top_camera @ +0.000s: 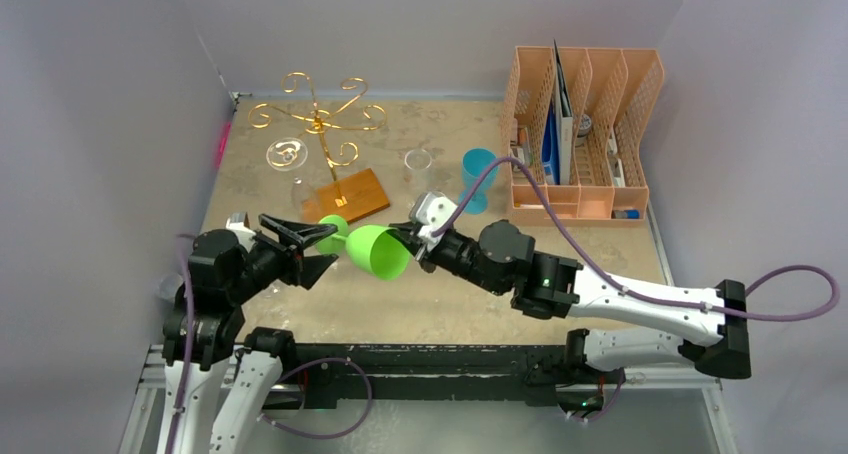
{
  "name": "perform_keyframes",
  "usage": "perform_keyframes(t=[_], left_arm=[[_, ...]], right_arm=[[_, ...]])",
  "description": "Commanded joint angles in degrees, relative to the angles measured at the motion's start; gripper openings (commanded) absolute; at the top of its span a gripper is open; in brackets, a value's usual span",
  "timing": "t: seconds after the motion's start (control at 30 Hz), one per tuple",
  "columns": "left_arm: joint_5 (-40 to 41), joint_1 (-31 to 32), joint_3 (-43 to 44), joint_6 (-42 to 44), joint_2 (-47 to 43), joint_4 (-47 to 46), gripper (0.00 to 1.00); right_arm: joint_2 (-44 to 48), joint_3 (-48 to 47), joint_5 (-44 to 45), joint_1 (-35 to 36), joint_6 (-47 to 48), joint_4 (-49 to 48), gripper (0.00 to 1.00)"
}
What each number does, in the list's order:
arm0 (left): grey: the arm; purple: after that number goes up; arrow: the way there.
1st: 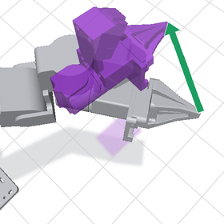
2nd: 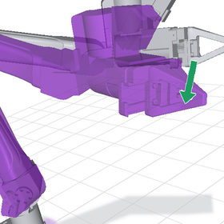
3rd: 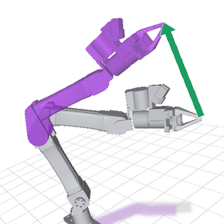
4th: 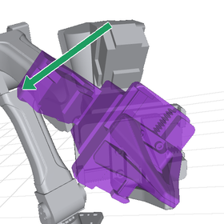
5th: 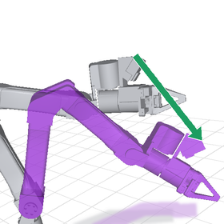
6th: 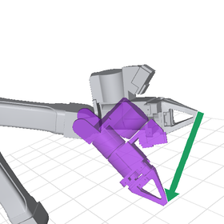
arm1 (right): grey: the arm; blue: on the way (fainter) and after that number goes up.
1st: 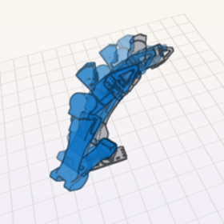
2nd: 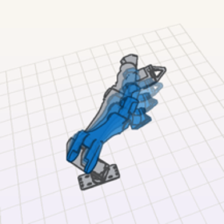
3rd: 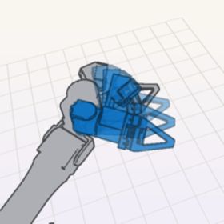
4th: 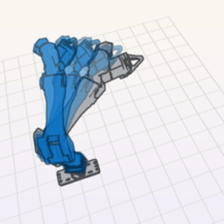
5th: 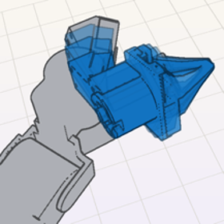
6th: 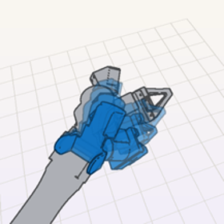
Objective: Place the wine glass upside down on the wine glass rack
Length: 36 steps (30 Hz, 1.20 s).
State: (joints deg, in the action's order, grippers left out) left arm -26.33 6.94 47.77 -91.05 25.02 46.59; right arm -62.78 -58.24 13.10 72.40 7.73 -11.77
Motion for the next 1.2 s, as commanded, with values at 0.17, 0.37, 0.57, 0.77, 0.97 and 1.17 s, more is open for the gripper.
perform_keyframes(t=[0.17,0.37,0.57,0.77,0.97,1.17], left_arm=[[8.3,0.3,1.7,-11.3,-3.7,14.7,0.53],[8.3,0.3,0.7,-11.8,-3.2,12.7,0.49],[7.9,0.3,1.5,-8.3,-0.1,9.9,0.49],[7.4,0.3,0.9,-7.0,1.1,6.8,0.48],[6.6,0.3,0.0,-7.1,1.4,6.0,0.38],[5.6,0.3,0.4,-6.0,3.2,6.5,0.38]], right_arm=[[-3.3,1.4,8.6,4.9,7.6,-10.5,0.0],[-4.4,0.9,7.7,5.6,7.7,-11.0,0.0],[-5.5,0.4,6.0,6.0,7.5,-10.6,0.0],[-7.1,0.0,5.3,6.1,6.9,-11.1,0.0],[-8.3,-0.6,4.8,6.1,6.5,-12.0,0.0],[-8.8,-1.1,5.0,6.1,6.6,-14.0,0.0]])
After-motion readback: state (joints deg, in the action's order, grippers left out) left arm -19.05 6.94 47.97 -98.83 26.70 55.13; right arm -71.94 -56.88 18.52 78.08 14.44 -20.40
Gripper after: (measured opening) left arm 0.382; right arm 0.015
